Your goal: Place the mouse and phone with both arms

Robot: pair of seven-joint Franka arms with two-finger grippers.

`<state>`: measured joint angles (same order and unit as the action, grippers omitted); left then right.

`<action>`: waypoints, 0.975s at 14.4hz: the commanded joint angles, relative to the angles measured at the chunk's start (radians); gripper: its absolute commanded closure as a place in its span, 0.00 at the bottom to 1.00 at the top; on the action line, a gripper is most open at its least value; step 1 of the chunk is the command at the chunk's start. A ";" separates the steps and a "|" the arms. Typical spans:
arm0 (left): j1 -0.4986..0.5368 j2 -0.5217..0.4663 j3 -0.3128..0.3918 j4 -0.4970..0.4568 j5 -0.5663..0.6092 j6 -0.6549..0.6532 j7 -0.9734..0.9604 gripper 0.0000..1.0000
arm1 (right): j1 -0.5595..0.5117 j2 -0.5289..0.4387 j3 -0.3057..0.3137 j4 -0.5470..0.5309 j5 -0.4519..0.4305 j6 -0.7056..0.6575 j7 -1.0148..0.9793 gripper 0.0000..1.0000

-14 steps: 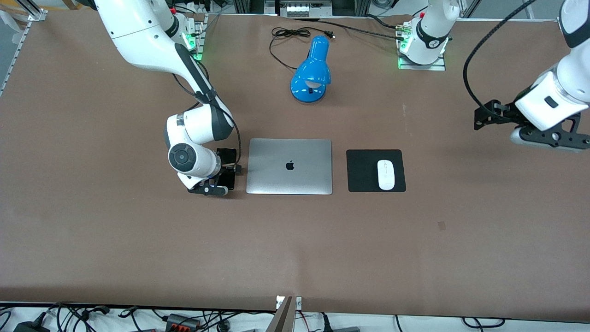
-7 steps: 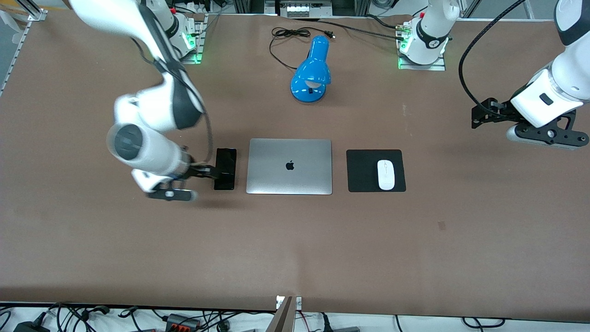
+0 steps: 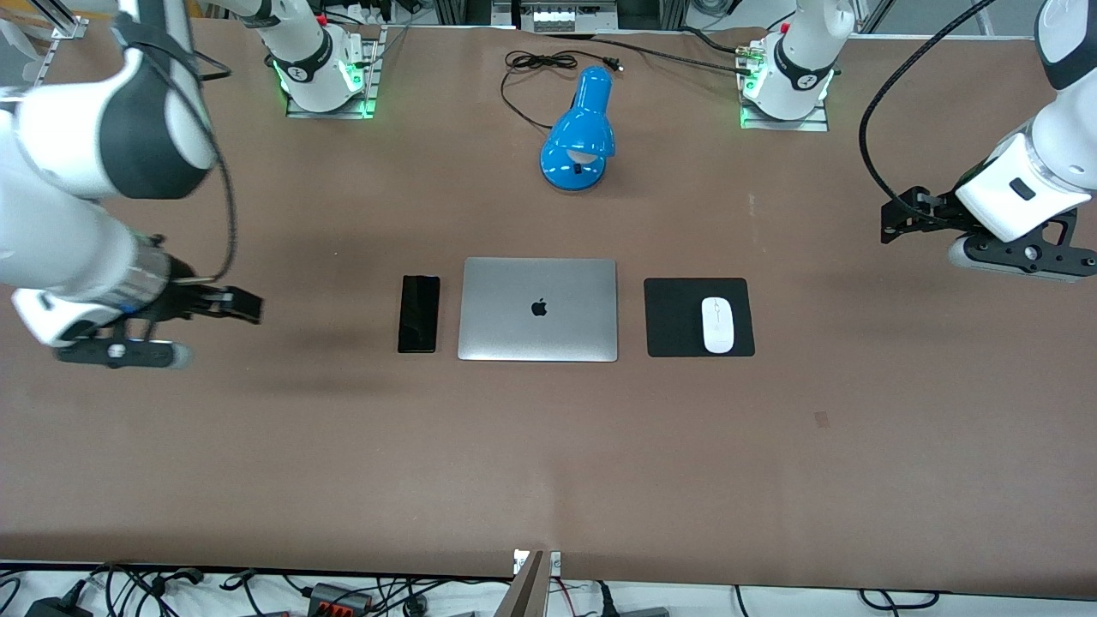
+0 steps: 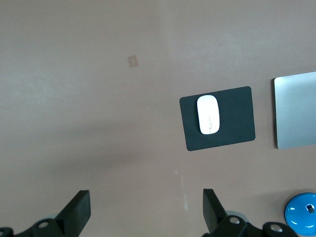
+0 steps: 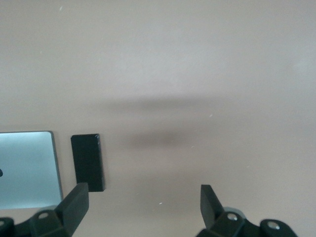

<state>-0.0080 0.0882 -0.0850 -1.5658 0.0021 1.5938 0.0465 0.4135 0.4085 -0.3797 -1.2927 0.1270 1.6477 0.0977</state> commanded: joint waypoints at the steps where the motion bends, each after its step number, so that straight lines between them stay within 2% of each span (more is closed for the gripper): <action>1: -0.006 0.016 -0.001 0.027 0.009 -0.002 0.018 0.00 | -0.121 -0.031 0.069 0.035 0.006 -0.025 -0.071 0.00; 3: -0.007 0.016 -0.001 0.029 0.010 0.000 0.016 0.00 | -0.272 -0.057 0.207 0.033 -0.006 -0.023 -0.092 0.00; 7: -0.006 0.016 -0.001 0.029 0.012 -0.005 0.016 0.00 | -0.430 -0.086 0.333 0.021 -0.063 -0.019 -0.167 0.00; 11: -0.013 0.016 -0.009 0.029 0.013 -0.002 0.016 0.00 | -0.430 -0.128 0.343 -0.026 -0.095 -0.020 -0.153 0.00; 14: -0.012 0.016 -0.009 0.029 0.013 -0.002 0.016 0.00 | -0.432 -0.233 0.344 -0.175 -0.122 0.010 -0.153 0.00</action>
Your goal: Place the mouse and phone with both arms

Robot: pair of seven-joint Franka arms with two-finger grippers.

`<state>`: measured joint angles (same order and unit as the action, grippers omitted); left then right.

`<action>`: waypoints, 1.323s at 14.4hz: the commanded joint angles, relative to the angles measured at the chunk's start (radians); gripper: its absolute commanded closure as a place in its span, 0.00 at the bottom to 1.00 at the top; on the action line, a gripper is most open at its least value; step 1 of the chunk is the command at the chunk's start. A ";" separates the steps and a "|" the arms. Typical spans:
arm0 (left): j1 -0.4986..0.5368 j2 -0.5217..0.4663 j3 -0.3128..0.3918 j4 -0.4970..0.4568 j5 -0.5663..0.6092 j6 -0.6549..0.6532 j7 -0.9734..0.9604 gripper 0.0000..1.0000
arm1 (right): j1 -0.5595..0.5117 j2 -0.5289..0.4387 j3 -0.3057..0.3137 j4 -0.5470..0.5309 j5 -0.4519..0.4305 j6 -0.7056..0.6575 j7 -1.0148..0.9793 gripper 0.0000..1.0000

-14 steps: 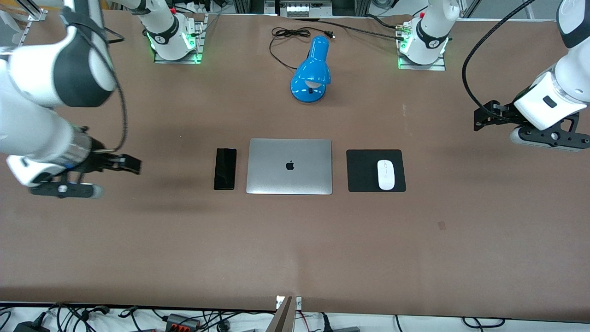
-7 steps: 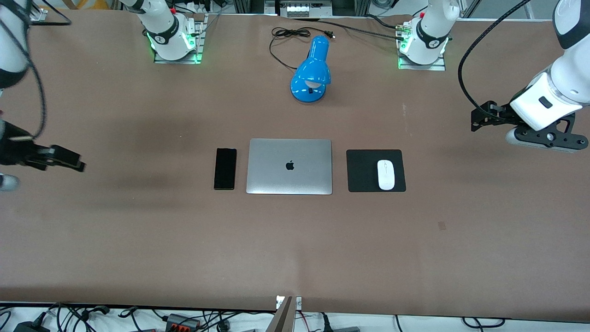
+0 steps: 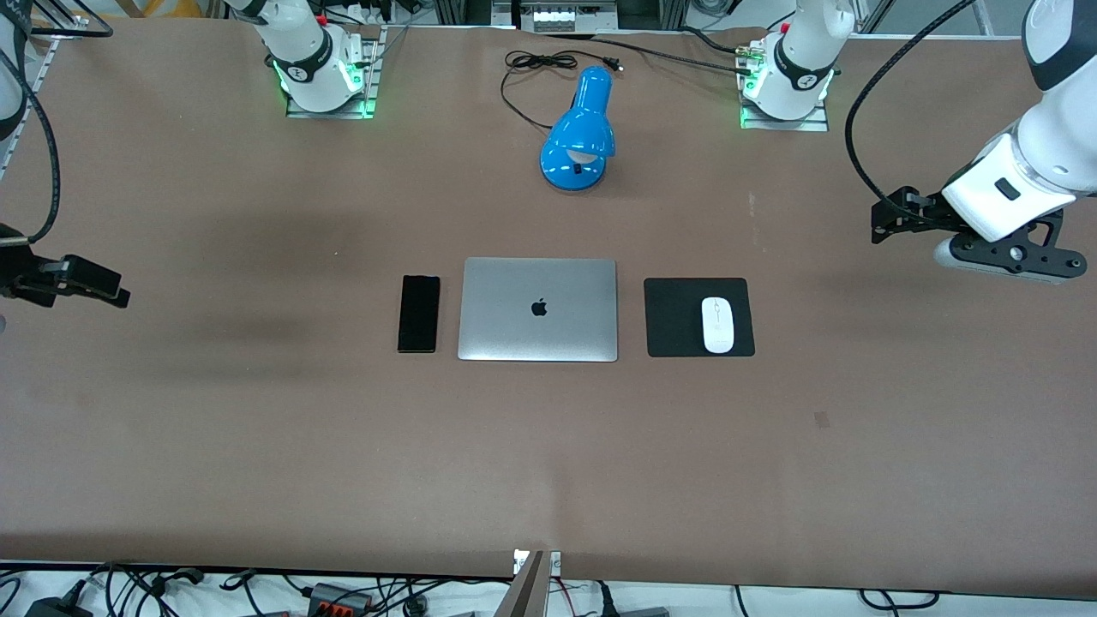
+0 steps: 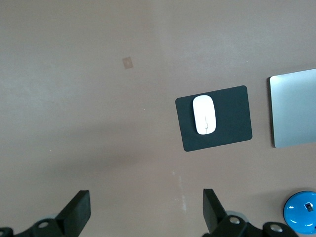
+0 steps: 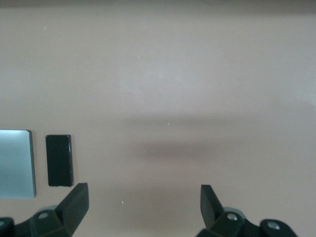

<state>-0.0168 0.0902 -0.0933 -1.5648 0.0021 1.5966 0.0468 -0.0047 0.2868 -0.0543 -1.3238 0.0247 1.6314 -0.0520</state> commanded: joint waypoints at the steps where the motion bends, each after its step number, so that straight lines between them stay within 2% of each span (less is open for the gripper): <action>1: -0.003 0.014 0.000 0.029 0.013 -0.004 0.016 0.00 | -0.015 -0.144 0.019 -0.194 -0.022 0.034 -0.002 0.00; 4: -0.003 0.014 0.000 0.029 0.015 -0.004 0.018 0.00 | -0.017 -0.251 0.019 -0.378 -0.022 0.141 -0.009 0.00; 6: -0.006 0.016 0.000 0.035 0.018 -0.001 0.021 0.00 | -0.017 -0.293 0.019 -0.442 -0.022 0.177 -0.017 0.00; 12: 0.008 0.034 0.001 0.060 0.015 -0.007 0.021 0.00 | -0.018 -0.293 0.014 -0.411 -0.014 0.122 -0.011 0.00; 19: -0.003 0.034 0.001 0.061 0.016 -0.007 0.019 0.00 | -0.015 -0.301 0.022 -0.408 -0.012 0.134 0.000 0.00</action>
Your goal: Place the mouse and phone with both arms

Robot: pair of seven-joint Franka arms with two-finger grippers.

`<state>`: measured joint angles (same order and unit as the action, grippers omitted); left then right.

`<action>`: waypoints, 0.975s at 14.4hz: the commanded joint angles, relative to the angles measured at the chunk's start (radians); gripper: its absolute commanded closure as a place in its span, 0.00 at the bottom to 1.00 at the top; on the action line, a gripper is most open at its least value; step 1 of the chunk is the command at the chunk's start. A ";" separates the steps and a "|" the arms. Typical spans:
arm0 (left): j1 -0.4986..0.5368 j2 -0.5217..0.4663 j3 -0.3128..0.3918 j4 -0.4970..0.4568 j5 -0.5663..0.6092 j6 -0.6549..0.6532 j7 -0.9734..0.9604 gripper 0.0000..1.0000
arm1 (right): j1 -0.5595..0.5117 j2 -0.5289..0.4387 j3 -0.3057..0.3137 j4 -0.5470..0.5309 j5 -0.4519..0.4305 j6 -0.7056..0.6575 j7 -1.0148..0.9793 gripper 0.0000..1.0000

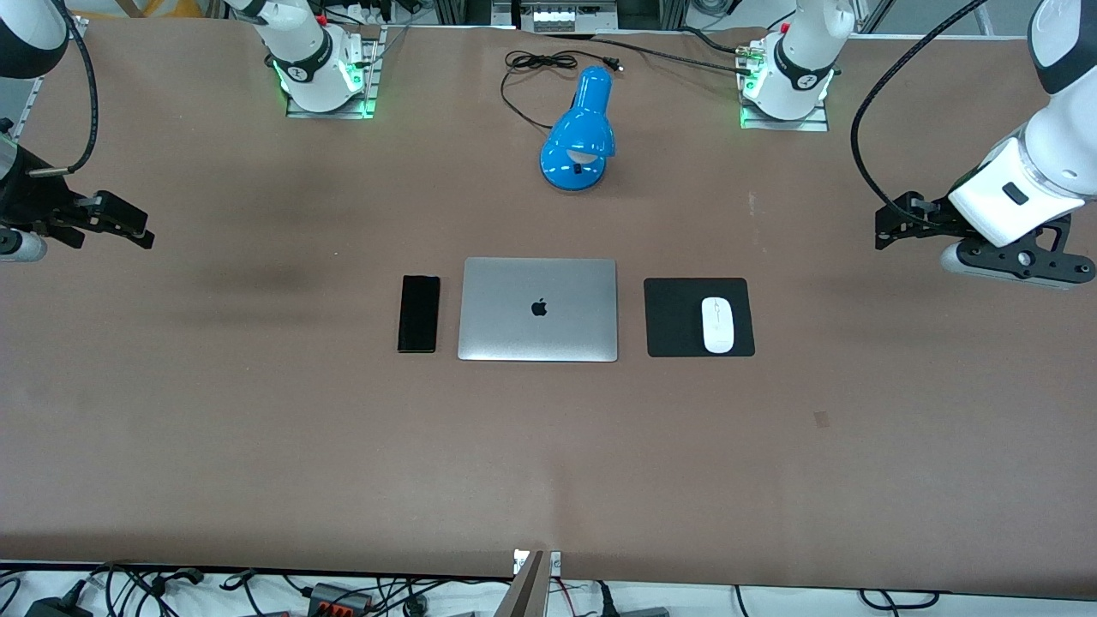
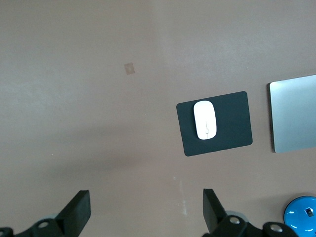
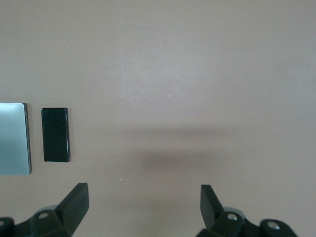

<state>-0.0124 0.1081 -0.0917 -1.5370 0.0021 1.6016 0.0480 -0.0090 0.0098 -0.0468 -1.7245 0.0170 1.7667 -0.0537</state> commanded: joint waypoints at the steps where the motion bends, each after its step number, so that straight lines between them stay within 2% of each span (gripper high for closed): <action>1: -0.008 0.016 0.000 0.034 0.016 -0.012 0.018 0.00 | -0.011 -0.027 0.013 -0.009 -0.005 -0.003 0.002 0.00; 14: 0.000 0.016 0.000 0.034 0.015 -0.011 0.018 0.00 | -0.017 -0.042 0.013 -0.012 -0.011 -0.016 0.000 0.00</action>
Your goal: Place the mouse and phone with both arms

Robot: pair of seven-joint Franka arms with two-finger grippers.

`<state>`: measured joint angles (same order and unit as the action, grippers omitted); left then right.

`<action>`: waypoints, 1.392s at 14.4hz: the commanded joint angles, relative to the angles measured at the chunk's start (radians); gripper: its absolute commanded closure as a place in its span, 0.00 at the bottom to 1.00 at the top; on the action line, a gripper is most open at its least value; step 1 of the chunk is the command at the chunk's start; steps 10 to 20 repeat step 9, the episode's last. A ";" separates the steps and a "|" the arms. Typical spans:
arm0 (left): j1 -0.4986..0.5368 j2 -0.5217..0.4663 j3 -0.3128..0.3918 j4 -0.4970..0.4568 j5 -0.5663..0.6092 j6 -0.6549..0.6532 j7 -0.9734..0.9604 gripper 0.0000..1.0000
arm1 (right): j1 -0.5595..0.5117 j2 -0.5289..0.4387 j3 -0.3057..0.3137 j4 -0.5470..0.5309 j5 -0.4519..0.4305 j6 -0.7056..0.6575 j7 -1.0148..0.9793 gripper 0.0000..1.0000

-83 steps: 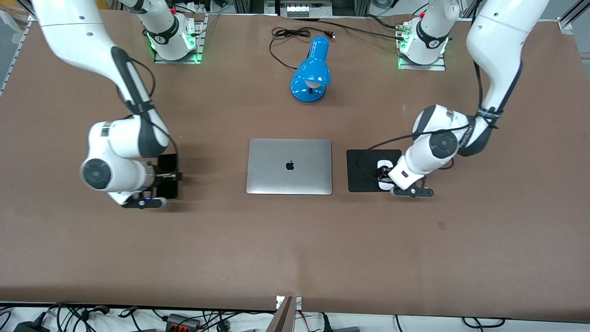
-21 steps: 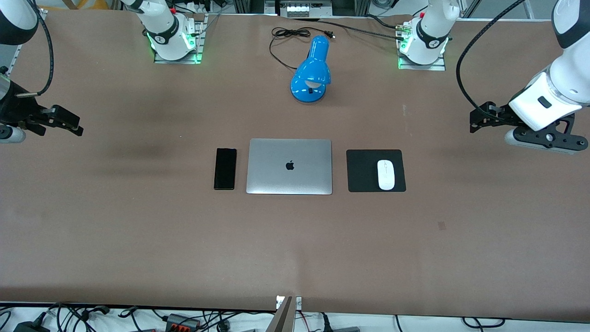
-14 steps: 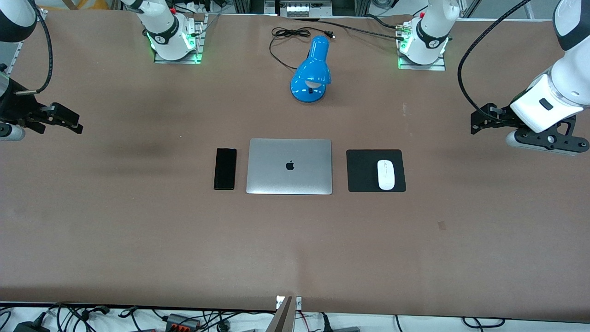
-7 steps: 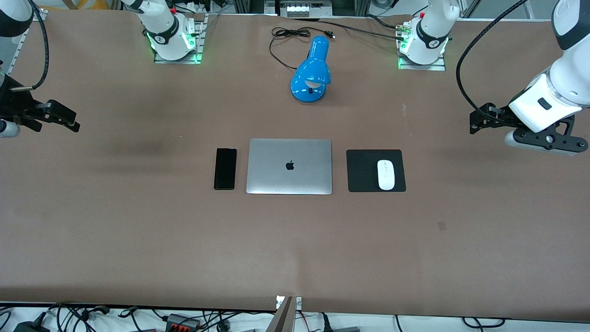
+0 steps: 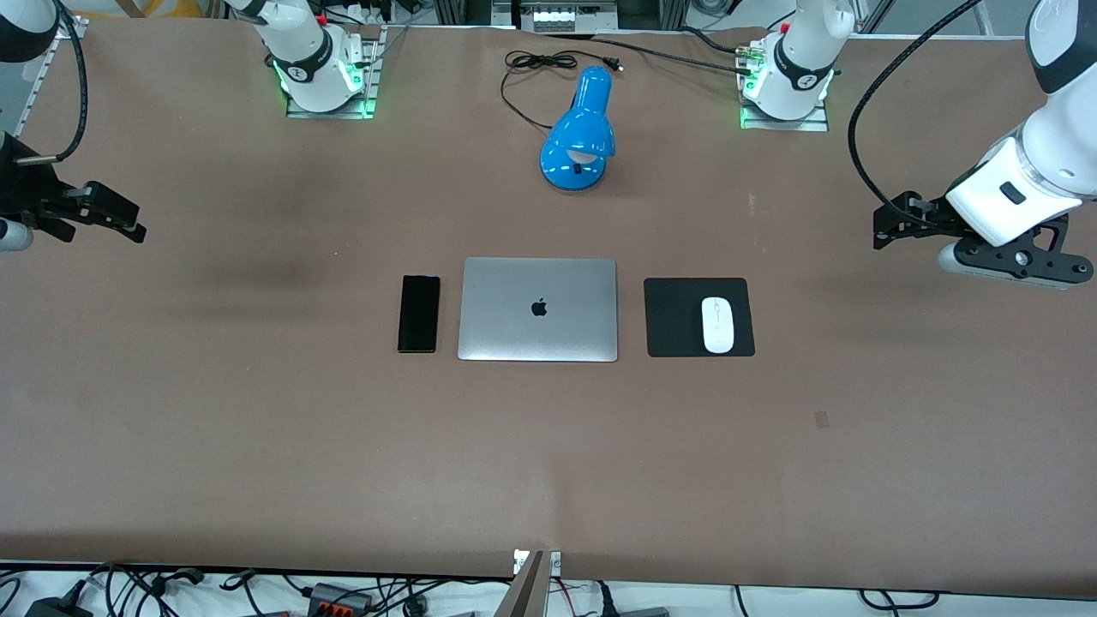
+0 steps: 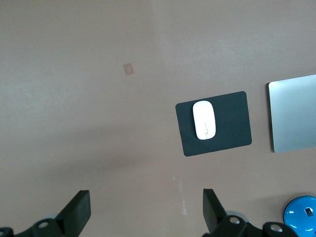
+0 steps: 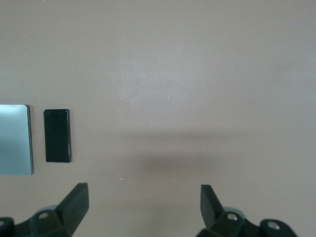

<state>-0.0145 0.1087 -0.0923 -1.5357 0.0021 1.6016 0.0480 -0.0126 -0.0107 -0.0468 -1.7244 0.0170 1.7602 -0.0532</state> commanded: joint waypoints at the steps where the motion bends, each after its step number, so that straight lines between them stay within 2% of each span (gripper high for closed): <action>1: 0.002 0.017 0.000 0.032 0.015 -0.012 0.018 0.00 | -0.013 -0.021 0.013 -0.012 -0.012 -0.010 -0.001 0.00; 20: 0.007 0.017 0.003 0.031 0.015 -0.012 0.018 0.00 | -0.010 -0.023 0.013 -0.012 -0.012 -0.008 -0.001 0.00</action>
